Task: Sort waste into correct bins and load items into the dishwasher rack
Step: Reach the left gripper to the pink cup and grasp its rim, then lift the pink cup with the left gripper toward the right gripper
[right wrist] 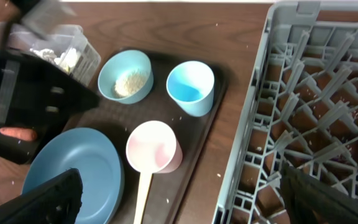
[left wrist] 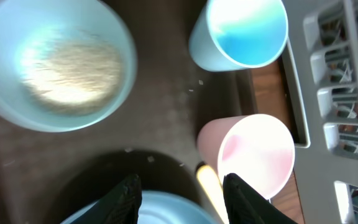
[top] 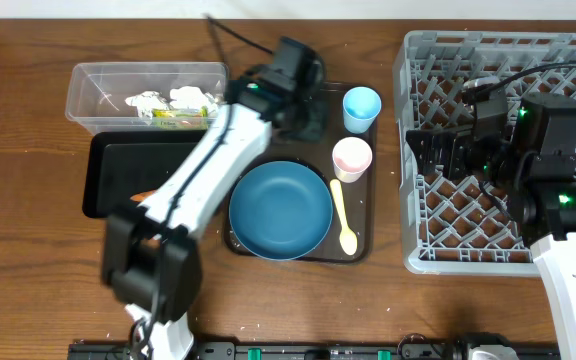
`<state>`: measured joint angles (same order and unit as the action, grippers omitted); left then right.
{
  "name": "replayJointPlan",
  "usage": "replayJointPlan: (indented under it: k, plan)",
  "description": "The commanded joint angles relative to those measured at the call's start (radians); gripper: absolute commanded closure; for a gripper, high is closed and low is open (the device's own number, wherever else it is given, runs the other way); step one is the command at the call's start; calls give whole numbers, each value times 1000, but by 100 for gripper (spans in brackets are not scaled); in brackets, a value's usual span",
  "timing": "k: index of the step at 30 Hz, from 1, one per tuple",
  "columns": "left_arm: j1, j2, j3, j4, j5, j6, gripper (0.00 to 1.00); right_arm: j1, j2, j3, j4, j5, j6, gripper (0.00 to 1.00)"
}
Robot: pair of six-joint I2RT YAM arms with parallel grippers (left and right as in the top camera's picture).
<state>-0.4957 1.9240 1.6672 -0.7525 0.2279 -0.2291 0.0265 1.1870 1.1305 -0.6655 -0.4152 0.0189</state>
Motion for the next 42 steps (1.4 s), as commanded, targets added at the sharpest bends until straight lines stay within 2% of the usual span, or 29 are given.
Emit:
replayJointPlan:
  k: [1, 12, 18, 28, 34, 42]
  plan:
    - [-16, 68, 29, -2, 0, 27, 54, -6, 5, 19, -6, -7, 13, 1]
    - [-39, 111, 44, 6, 9, 27, 54, -6, 5, 19, -8, -3, 9, 1]
    - [-45, 111, 50, 5, 145, 100, 53, -6, 5, 19, -8, -3, 9, 1]
    - [-67, 145, 29, -18, 122, 133, 54, -6, 5, 19, -16, 0, 10, 1]
    - [-67, 175, 29, -17, 122, 132, 59, -6, 5, 19, -26, 0, 9, 1]
    - [-67, 185, 27, -6, 80, 131, 60, -6, 5, 19, -27, 0, 10, 1]
